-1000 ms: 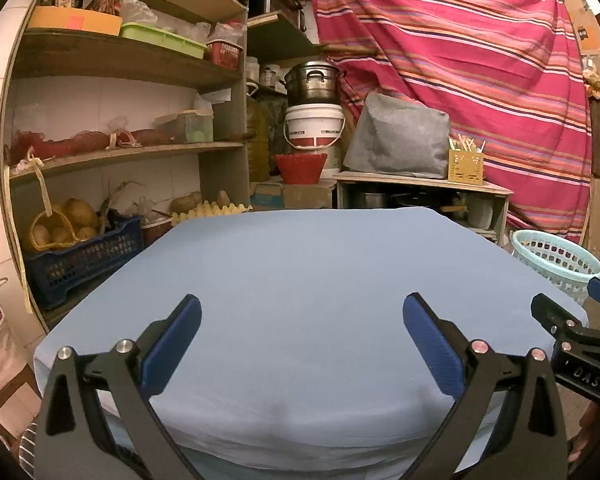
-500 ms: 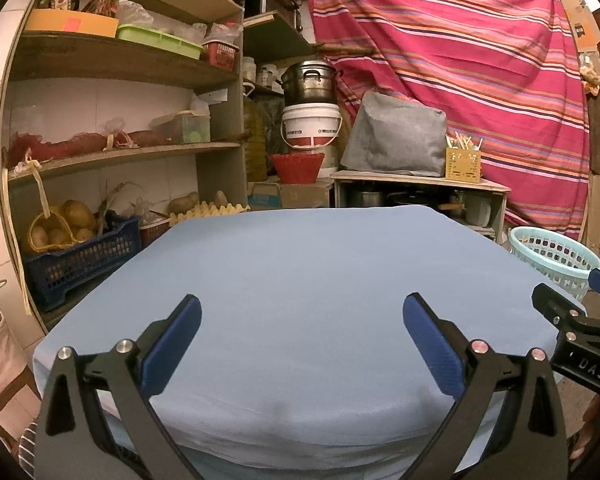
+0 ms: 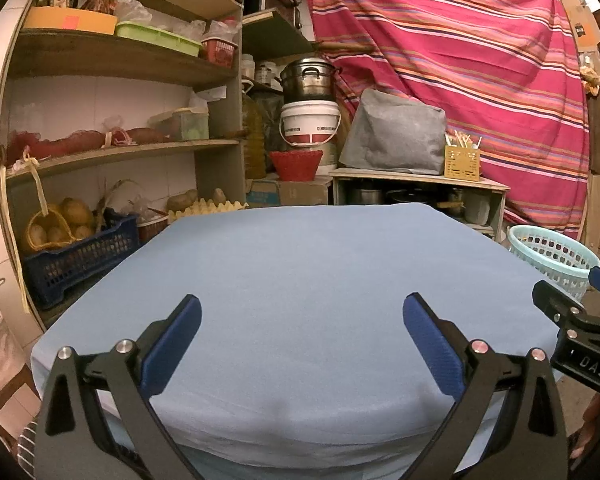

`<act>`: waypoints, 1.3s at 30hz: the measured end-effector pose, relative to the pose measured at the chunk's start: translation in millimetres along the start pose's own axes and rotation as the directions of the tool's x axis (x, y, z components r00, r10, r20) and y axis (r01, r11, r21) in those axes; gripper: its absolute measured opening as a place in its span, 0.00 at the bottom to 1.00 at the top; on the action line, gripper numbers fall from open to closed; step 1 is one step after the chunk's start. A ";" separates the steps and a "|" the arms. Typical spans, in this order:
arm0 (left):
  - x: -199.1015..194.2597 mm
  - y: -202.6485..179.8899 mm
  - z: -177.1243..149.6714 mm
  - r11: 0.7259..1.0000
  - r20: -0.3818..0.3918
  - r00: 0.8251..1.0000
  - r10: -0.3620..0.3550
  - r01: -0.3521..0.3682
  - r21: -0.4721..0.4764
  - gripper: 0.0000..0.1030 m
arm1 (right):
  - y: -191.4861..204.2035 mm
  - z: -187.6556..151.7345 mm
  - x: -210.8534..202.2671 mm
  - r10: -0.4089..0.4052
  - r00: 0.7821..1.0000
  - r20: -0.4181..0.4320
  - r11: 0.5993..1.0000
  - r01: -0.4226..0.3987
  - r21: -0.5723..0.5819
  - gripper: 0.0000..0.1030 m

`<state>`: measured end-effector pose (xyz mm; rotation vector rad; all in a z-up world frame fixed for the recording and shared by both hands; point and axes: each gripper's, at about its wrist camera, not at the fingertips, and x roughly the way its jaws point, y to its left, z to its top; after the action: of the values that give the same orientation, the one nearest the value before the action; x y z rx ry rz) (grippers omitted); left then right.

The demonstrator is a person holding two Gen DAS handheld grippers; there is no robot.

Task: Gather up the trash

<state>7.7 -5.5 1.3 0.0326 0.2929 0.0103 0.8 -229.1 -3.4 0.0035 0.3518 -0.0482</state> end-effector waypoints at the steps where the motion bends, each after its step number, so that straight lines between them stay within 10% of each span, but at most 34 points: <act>1: 0.1 -0.4 -0.1 1.000 0.000 1.000 0.000 0.000 0.000 0.96 | 0.1 0.1 0.0 0.000 1.000 0.000 1.000 0.000 0.000 0.96; 39: -1.8 1.3 1.2 1.000 0.012 1.000 0.004 -0.004 0.009 0.96 | -0.9 0.3 -1.1 -0.001 1.000 0.003 1.000 0.001 -0.005 0.96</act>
<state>6.4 -4.2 3.0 0.0426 0.2805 0.0124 -0.2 -230.0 -2.7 -0.0014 0.3490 -0.0482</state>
